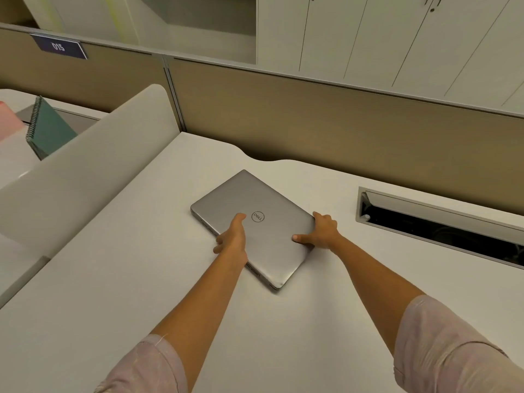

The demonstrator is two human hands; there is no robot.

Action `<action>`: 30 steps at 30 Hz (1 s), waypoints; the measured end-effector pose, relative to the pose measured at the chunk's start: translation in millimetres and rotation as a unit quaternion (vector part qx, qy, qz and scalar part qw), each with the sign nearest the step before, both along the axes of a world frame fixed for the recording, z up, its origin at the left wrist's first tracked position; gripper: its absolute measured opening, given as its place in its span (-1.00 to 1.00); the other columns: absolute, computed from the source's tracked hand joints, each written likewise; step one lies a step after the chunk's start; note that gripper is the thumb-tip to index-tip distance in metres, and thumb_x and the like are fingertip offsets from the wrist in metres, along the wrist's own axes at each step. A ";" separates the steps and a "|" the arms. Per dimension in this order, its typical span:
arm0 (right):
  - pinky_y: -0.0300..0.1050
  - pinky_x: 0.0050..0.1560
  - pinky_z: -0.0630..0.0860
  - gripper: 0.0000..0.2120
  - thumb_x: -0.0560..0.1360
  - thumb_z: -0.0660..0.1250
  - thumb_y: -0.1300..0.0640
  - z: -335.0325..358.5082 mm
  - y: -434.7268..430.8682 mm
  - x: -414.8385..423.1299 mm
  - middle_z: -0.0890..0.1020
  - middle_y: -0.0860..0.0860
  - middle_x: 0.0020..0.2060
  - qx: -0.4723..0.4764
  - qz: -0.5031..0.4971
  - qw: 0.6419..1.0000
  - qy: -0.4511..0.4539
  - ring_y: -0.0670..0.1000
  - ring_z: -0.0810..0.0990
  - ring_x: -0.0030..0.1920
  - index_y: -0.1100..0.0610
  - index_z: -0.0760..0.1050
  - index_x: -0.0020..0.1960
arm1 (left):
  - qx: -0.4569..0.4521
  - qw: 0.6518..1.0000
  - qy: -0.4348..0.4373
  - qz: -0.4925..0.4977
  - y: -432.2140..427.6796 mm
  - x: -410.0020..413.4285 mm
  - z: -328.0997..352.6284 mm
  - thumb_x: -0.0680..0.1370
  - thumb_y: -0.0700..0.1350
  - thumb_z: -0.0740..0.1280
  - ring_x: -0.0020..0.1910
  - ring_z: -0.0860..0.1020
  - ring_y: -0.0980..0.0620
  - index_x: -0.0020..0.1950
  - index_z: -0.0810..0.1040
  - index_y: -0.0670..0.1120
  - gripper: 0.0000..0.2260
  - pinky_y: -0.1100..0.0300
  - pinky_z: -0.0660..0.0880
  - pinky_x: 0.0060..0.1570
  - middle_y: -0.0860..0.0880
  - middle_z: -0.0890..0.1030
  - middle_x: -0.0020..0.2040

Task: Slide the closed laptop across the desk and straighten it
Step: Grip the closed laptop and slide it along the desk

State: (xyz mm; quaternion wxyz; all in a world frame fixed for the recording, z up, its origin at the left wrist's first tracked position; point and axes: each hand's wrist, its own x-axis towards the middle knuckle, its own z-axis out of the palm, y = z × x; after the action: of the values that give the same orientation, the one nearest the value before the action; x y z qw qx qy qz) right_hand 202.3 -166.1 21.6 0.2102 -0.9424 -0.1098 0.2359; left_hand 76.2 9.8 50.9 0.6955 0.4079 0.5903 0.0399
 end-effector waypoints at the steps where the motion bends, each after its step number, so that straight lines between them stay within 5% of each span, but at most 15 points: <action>1: 0.14 0.35 0.35 -0.07 0.24 0.56 -0.24 0.8 0.4 1.4 0.36 0.17 0.34 -0.006 -0.002 1.000 0.011 0.22 0.29 0.37 0.12 0.25 0.44 | -0.008 1.000 -0.011 -0.006 1.5 -2.9 1.0 0.33 0.23 0.44 0.35 0.40 -0.18 0.50 0.23 -0.10 -0.15 -0.15 0.40 0.32 -0.12 0.30 0.42; 6: 0.15 0.41 0.33 0.13 0.13 0.66 -0.13 0.0 -6.7 0.8 0.32 0.14 0.40 0.046 -0.004 0.994 0.101 0.20 0.32 0.40 0.07 0.12 0.51 | -0.020 0.999 -0.006 -0.024 7.4 -15.8 4.3 0.20 0.31 0.43 0.37 0.41 -0.18 0.50 0.16 0.01 -0.03 -0.16 0.38 0.33 -0.13 0.37 0.43; 10: 0.03 0.25 0.53 -0.09 0.10 0.69 -0.06 3.9 -17.2 -2.8 0.52 0.09 0.24 0.099 0.010 0.984 0.147 0.11 0.53 0.19 0.14 0.39 0.34 | 0.008 0.999 0.021 -0.049 4.7 -20.6 -0.7 0.24 0.35 0.43 0.39 0.38 -0.17 0.54 0.07 -0.01 0.01 -0.15 0.33 0.38 -0.14 0.32 0.44; 13: 0.02 0.16 0.59 -0.16 0.07 0.70 -0.06 8.3 -26.7 -14.6 0.56 0.09 0.16 0.122 0.006 0.980 0.156 0.10 0.59 0.11 0.16 0.47 0.25 | 0.019 0.999 0.029 -0.040 -5.6 -24.2 -4.8 0.31 0.39 0.40 0.22 0.39 -0.10 0.51 0.15 -0.08 -0.06 -0.07 0.31 0.38 -0.13 0.31 0.32; 19: -0.01 0.03 0.65 -0.07 0.06 0.70 -0.11 8.8 -60.0 -54.3 0.30 0.05 0.20 0.154 -0.017 0.979 0.134 0.10 0.50 0.15 0.16 0.40 0.30 | 0.051 0.998 0.020 -0.033 -27.6 -36.5 -16.0 0.45 0.30 0.36 0.56 0.06 -0.13 0.58 0.06 -0.11 -0.11 -0.12 0.14 0.41 -0.15 0.16 0.52; 21: -0.12 -0.06 0.65 -0.06 0.04 0.69 -0.15 7.6 -74.9 -69.2 0.29 0.04 0.19 0.159 -0.020 0.979 0.125 0.07 0.48 0.13 0.14 0.40 0.29 | 0.067 0.997 0.010 -0.045 -35.9 -45.2 -24.4 0.41 0.29 0.39 0.33 -0.01 0.11 0.40 0.25 0.18 -0.37 0.08 0.29 0.05 0.09 0.32 0.17; 22: -0.18 -0.10 0.62 -0.06 0.04 0.68 -0.17 6.9 -83.0 -76.8 0.29 0.03 0.18 0.157 -0.022 0.980 0.119 0.04 0.47 0.12 0.13 0.40 0.29 | 0.068 0.996 0.026 -0.049 -43.6 -51.9 -18.3 0.38 0.34 0.39 0.04 0.42 0.20 0.06 0.27 0.27 -0.60 0.16 0.20 -0.18 0.09 0.26 -0.09; 23: -0.22 -0.12 0.60 -0.07 0.04 0.68 -0.19 6.0 -91.4 -84.4 0.29 0.02 0.17 0.157 -0.026 0.981 0.113 0.02 0.46 0.11 0.11 0.40 0.29 | 0.066 0.996 0.039 -0.052 -51.3 -56.2 -19.6 0.35 0.39 0.38 -0.33 0.15 -0.01 -0.19 0.20 0.09 -0.51 0.16 0.09 -0.30 0.02 0.14 -0.23; 26: -0.21 -0.06 0.56 -0.07 0.06 0.66 -0.21 4.8 -117.0 -107.9 0.29 0.00 0.15 0.155 -0.047 0.982 0.097 -0.03 0.44 0.08 0.07 0.37 0.30 | 0.076 0.991 0.023 -0.107 -74.4 -67.2 -9.3 0.39 0.37 0.37 -0.39 -0.10 0.05 -0.28 -0.07 0.09 -0.37 0.08 -0.07 -0.42 -0.01 -0.09 -0.30; 30: -0.02 0.21 0.52 -0.03 0.08 0.64 -0.23 -0.7 -148.7 -137.3 0.28 -0.03 0.14 0.155 -0.081 0.981 0.089 0.00 0.43 0.12 0.07 0.32 0.35 | 0.077 0.985 0.044 -0.149 -100.5 -81.5 -8.9 0.39 0.41 0.35 -0.40 0.01 0.02 -0.31 0.08 -0.04 -0.37 0.10 0.00 -0.40 -0.04 -0.02 -0.30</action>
State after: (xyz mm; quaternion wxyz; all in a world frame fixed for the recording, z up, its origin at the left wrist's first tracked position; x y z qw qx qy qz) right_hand 65.0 -314.7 20.8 0.3809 -0.8795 -0.0492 0.2810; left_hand -5.3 -90.8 42.0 0.6338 0.5449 0.5477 -0.0368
